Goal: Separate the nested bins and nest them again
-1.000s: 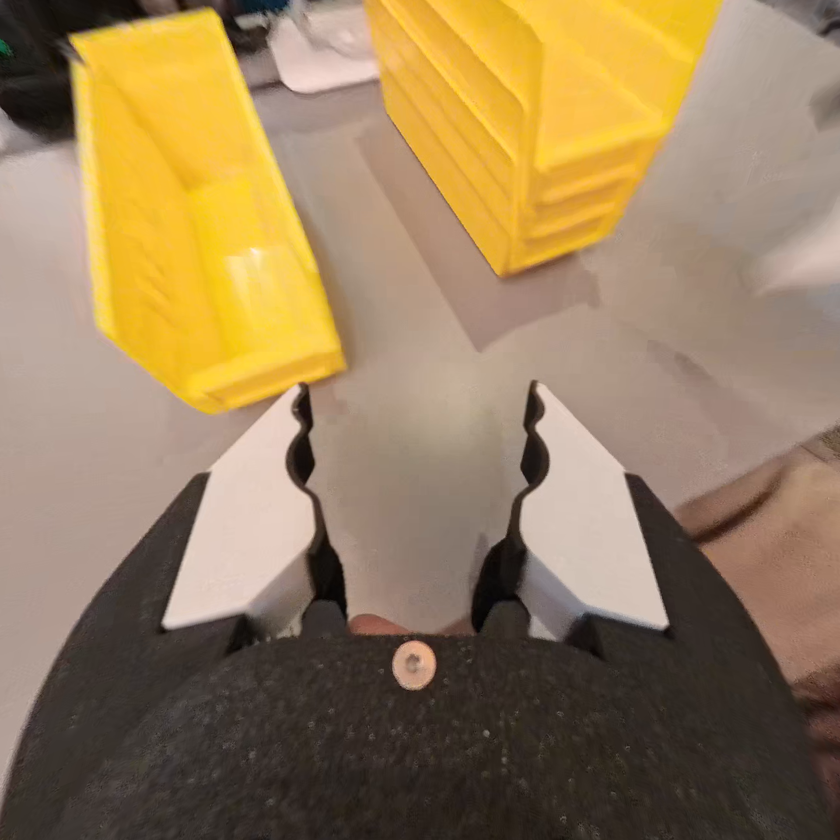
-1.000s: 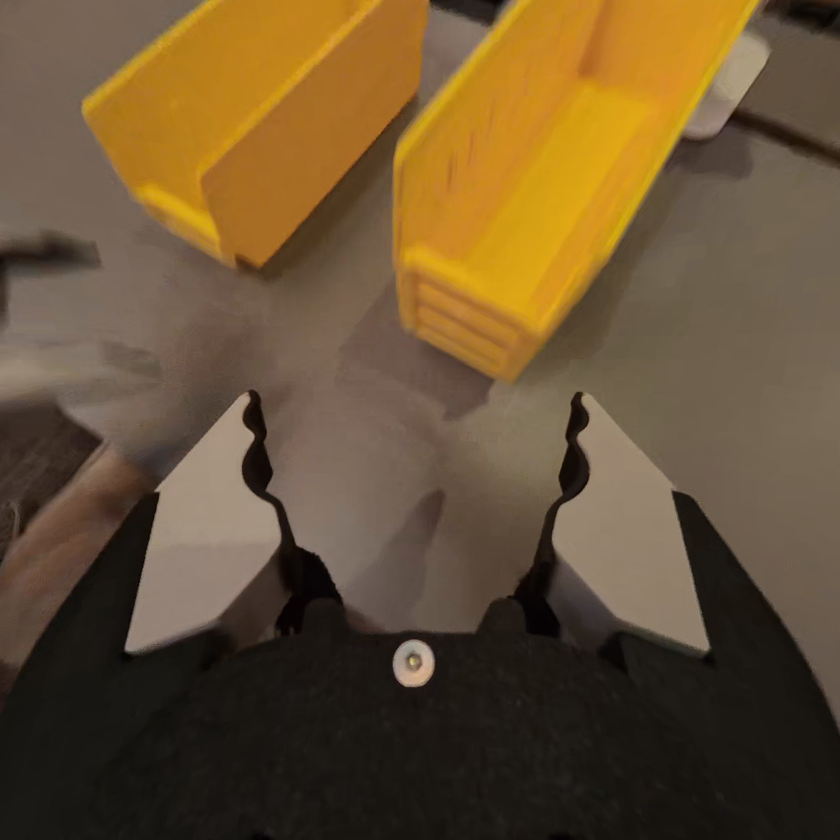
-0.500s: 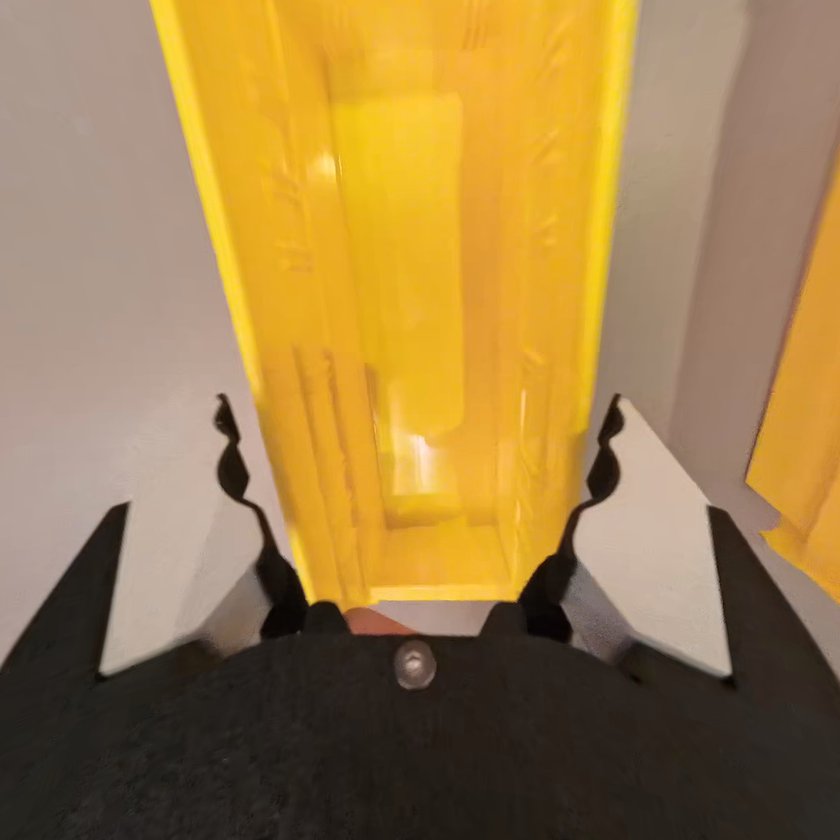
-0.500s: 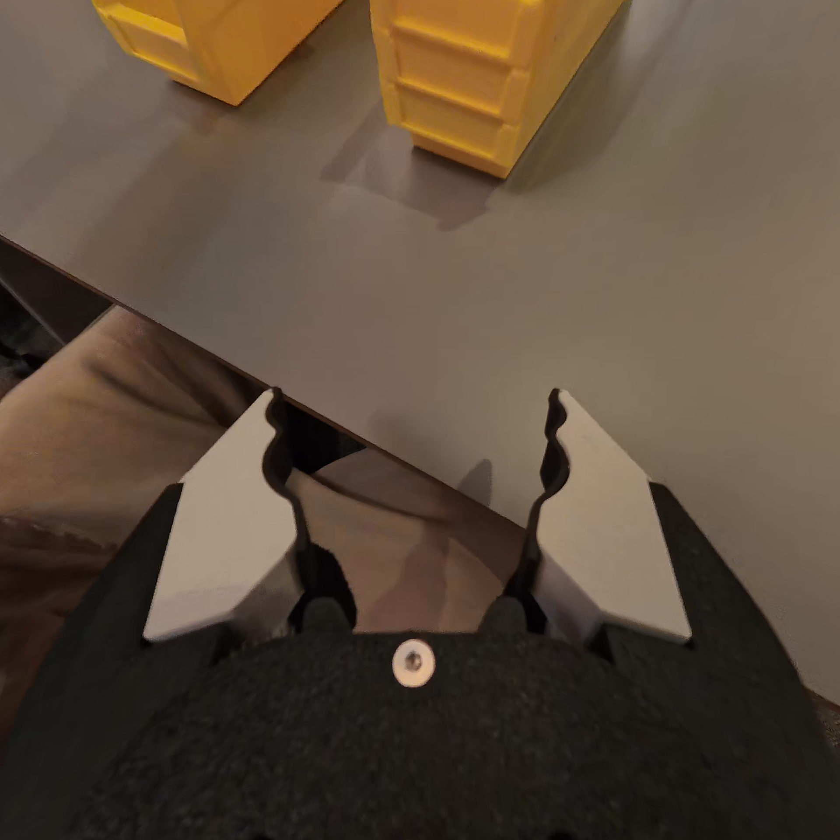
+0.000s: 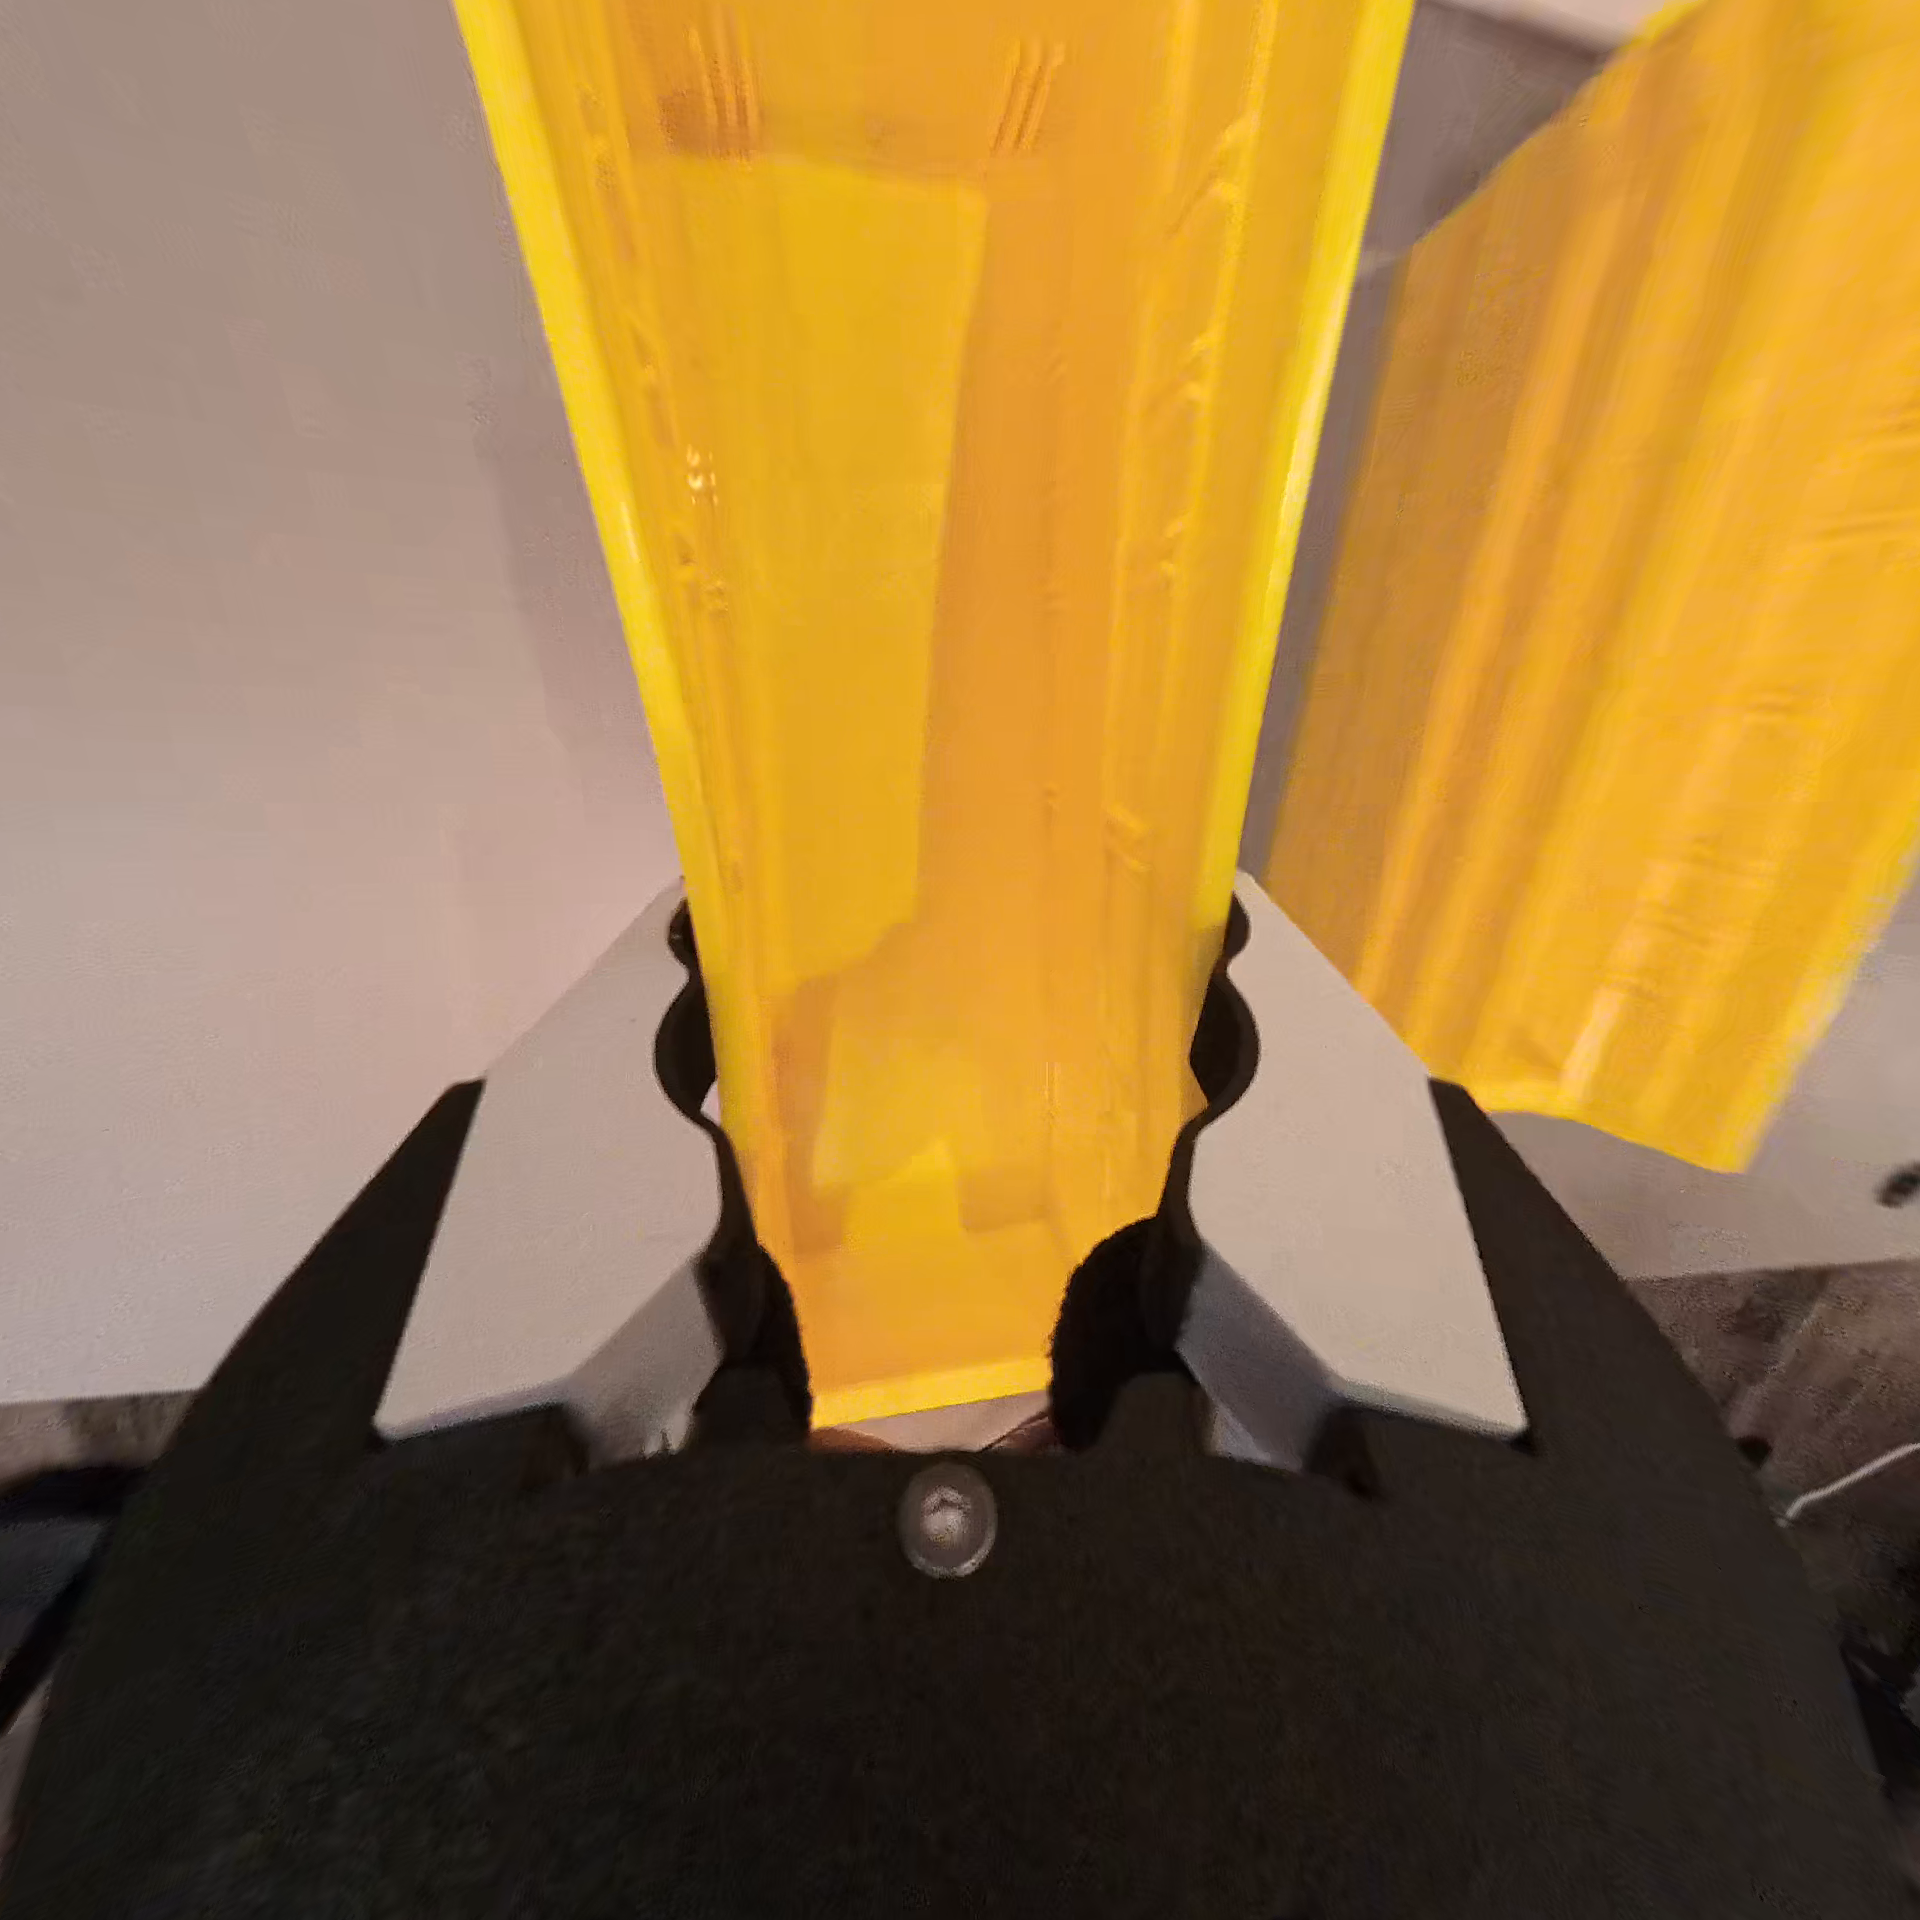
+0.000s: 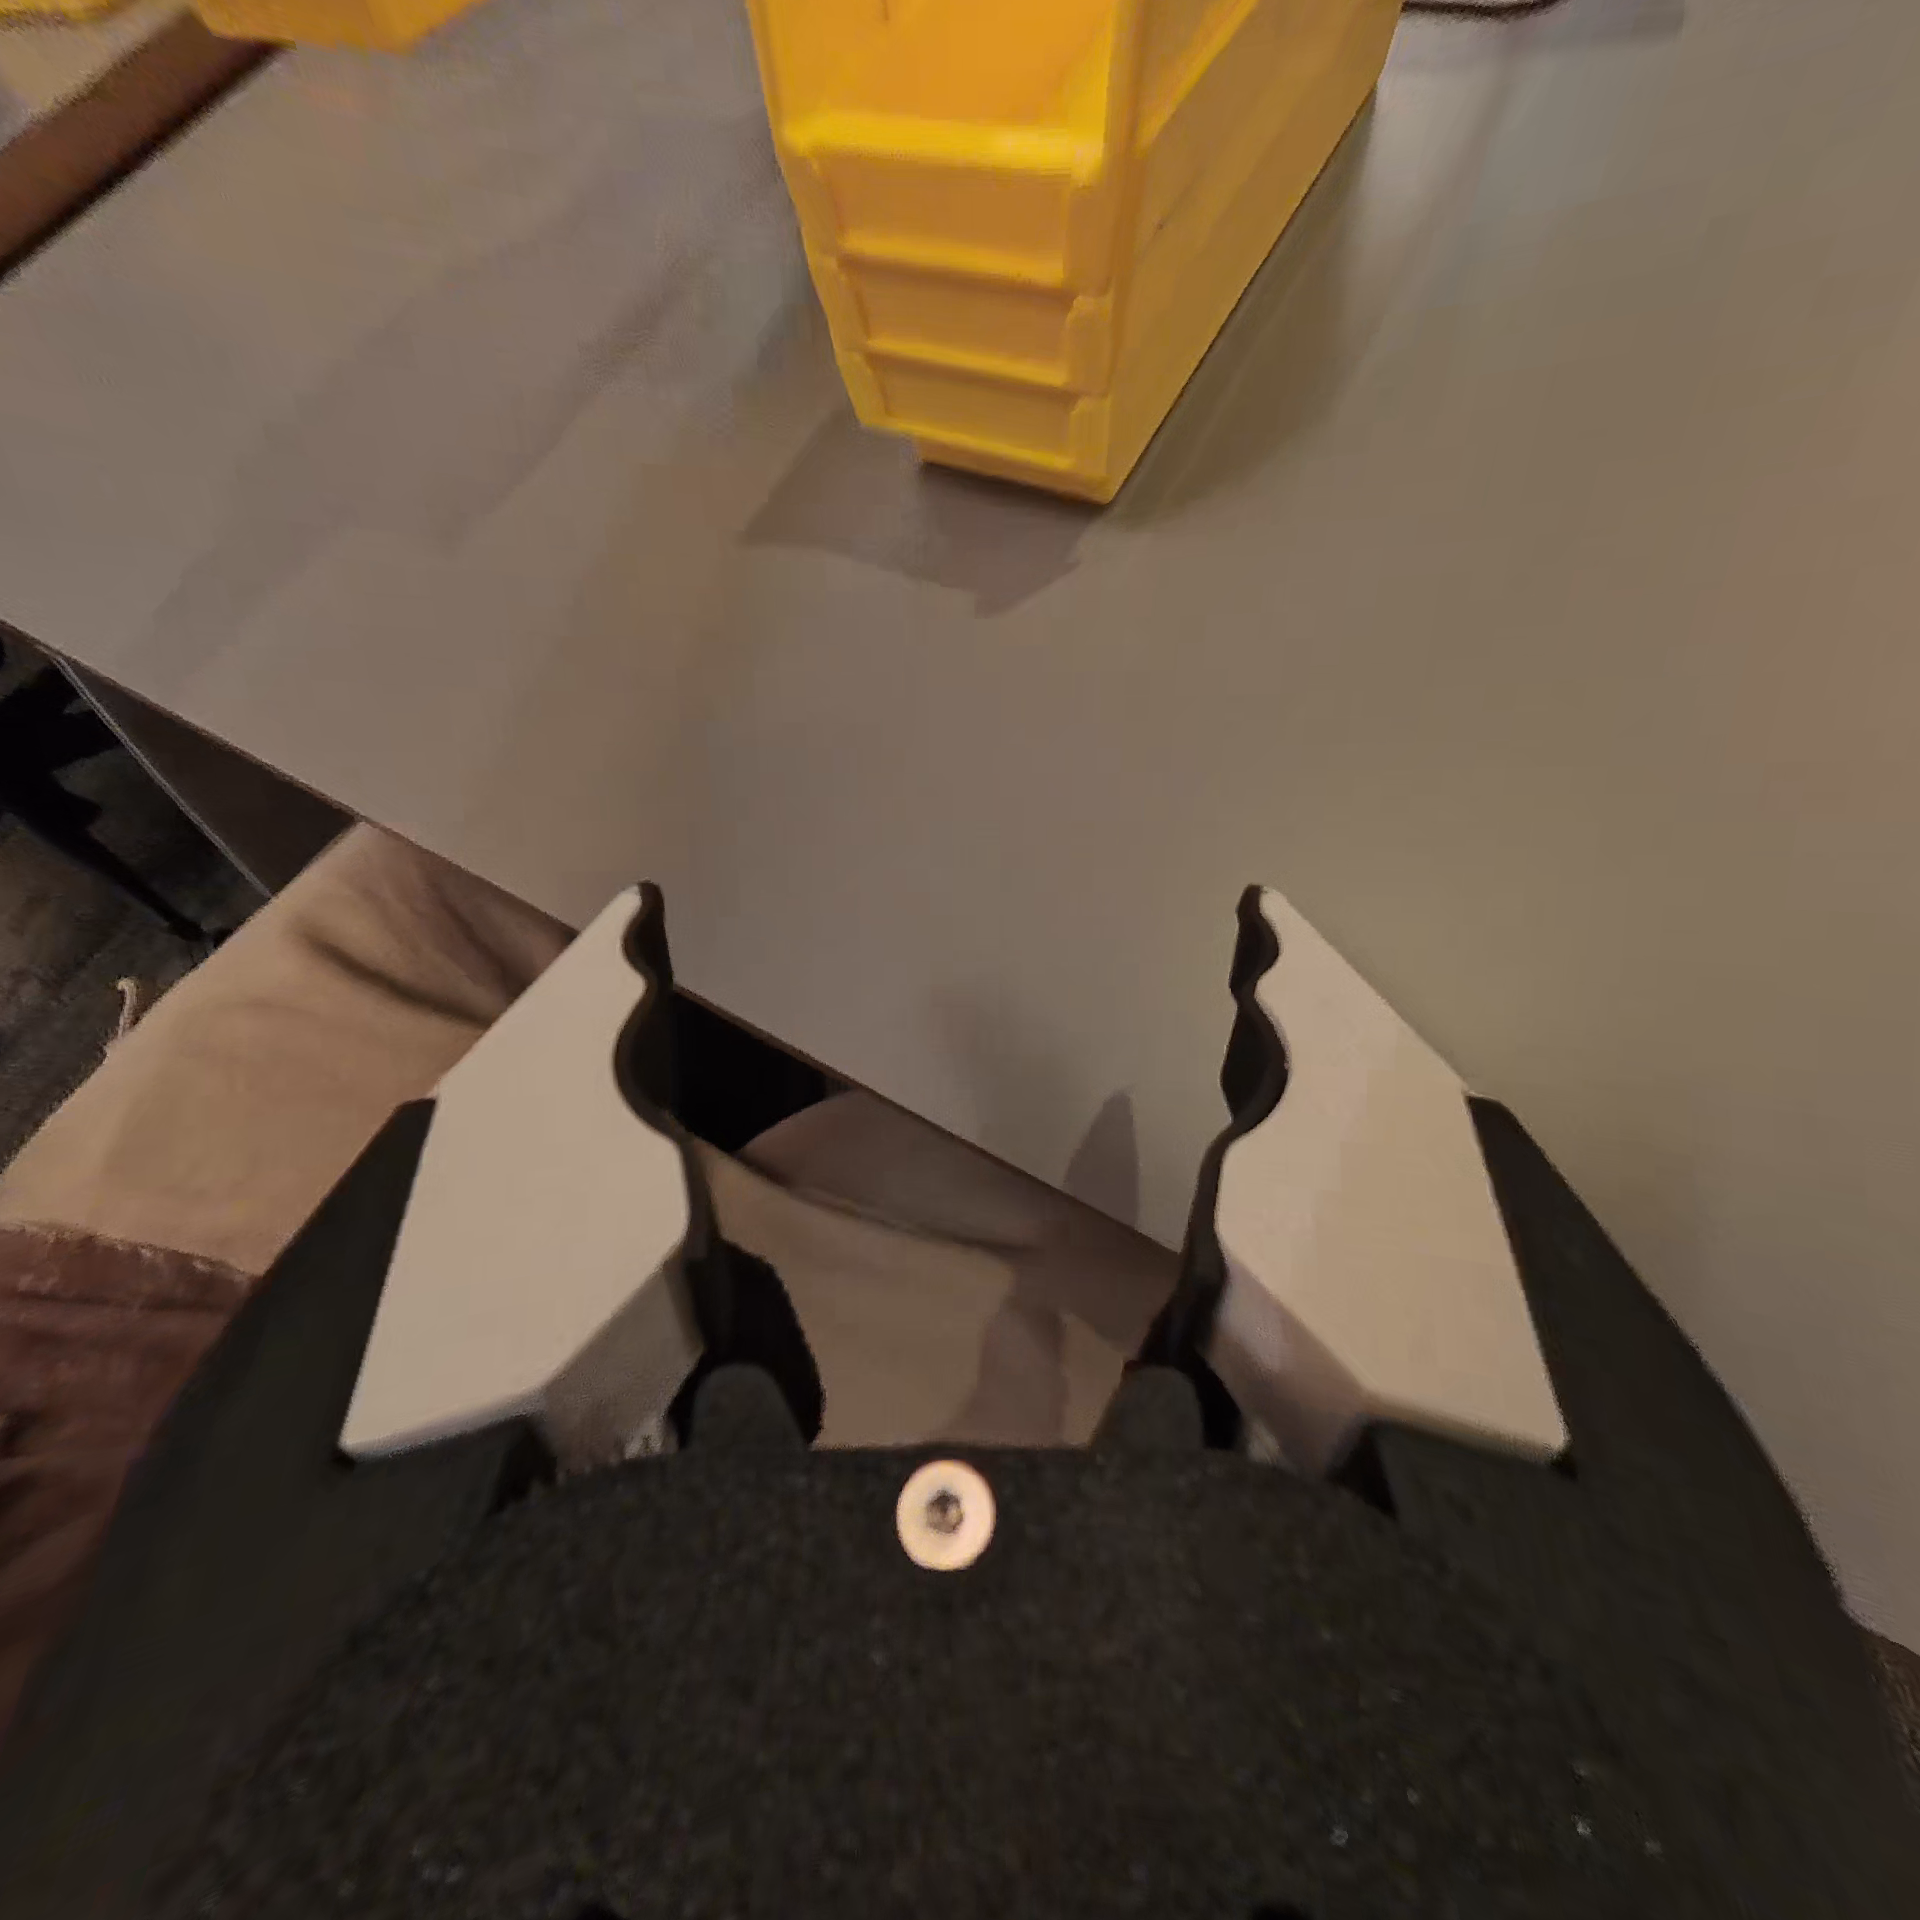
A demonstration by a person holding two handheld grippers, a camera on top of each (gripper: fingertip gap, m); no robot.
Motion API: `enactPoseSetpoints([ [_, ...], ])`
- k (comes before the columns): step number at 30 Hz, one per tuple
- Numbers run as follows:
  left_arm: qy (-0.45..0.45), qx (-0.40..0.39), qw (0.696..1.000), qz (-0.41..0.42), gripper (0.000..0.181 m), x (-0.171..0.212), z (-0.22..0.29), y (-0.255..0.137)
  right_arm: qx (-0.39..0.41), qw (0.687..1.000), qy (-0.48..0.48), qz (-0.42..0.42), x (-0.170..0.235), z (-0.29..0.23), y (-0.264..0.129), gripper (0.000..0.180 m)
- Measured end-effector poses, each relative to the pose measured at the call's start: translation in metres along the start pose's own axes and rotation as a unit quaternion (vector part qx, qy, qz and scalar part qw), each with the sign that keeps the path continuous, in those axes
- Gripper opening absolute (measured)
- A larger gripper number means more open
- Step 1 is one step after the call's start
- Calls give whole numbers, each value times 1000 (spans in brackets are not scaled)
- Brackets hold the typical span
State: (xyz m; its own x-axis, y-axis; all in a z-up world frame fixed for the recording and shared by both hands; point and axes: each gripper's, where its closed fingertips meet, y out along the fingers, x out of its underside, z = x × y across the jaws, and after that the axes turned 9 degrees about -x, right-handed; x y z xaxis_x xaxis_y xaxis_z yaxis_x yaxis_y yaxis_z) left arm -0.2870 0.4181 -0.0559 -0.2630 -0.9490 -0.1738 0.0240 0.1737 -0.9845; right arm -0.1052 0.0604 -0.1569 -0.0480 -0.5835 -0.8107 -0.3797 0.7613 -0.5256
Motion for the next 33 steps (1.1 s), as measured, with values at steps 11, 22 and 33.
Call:
enactPoseSetpoints([
  [11, 50, 46, 993, 94, 92, -22, 180, -94, -22, 999, 25, 38, -16, -2, -6, 104],
  [22, 55, -6, 997, 57, 95, -12, 212, -20, -38, 997, 55, 39, -9, 4, -18, 104],
  [33, 34, 2, 998, 48, 100, -17, 215, 19, -57, 995, 70, 32, -7, 3, -12, 97],
])
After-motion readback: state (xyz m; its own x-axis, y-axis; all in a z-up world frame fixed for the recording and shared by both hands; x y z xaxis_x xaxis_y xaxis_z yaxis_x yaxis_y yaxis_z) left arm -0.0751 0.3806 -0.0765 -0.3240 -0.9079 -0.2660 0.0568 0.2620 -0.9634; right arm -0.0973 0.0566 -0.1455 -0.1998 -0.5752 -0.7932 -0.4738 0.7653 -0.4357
